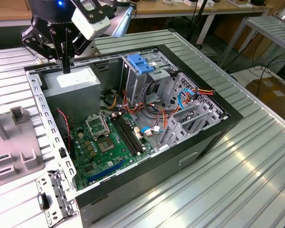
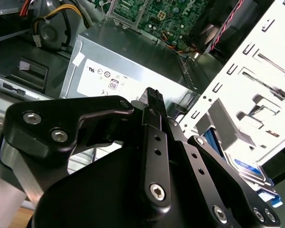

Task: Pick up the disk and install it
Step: 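Reach for the disk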

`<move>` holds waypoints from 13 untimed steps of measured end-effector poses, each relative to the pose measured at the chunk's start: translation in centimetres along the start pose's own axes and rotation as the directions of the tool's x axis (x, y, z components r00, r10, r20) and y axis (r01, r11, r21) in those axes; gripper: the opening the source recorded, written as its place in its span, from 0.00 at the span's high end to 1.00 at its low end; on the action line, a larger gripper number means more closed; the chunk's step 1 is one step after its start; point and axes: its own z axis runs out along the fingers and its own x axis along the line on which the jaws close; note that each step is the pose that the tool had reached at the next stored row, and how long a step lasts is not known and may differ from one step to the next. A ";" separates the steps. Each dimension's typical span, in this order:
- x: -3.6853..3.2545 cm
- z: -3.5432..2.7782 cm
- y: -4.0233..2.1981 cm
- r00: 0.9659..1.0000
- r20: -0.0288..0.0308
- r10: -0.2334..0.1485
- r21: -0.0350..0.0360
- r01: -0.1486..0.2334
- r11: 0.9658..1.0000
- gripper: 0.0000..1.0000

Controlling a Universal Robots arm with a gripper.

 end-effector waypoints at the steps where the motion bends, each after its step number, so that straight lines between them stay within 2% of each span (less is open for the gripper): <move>1: 0.06 0.00 0.00 1.000 0.000 0.000 0.000 0.000 1.000 0.89; 13: 0.96 -0.03 -0.07 1.000 0.000 0.000 0.000 0.000 1.000 0.89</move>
